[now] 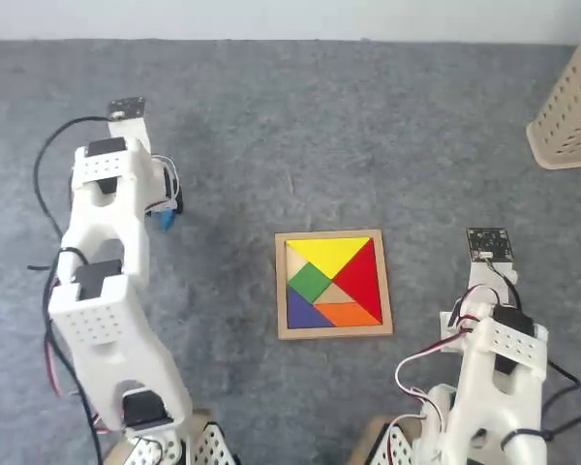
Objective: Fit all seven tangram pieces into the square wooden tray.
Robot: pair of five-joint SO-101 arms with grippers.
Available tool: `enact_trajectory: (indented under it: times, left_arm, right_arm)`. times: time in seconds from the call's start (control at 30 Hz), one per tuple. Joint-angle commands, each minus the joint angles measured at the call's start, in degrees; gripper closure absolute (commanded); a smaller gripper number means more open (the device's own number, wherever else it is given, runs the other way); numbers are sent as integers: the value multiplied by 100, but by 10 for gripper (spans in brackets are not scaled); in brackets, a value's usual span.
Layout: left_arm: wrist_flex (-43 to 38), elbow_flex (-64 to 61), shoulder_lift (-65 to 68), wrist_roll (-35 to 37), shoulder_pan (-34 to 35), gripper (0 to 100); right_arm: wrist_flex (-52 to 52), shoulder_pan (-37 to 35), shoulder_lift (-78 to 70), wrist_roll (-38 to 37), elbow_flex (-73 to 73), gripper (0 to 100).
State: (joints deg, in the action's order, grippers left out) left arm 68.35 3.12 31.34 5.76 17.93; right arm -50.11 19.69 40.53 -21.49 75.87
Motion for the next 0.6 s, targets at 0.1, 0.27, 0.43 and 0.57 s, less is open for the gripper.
enact_trajectory:
  times: [0.1,0.27,0.43,0.57]
  left_arm:
    - [396,813,369,571,-141,830]
    - [985,1569,949,580,-141,833]
    - [1582,2396,1512,536,-141,882]
    - [1996,2941,1741,132,-193,949]
  right_arm:
    - [84,-48,127,-88,-26,914]
    - [84,-48,127,-88,-26,914]
    - [84,-48,127,-88,-26,914]
    - [84,-48,127,-88,-26,914]
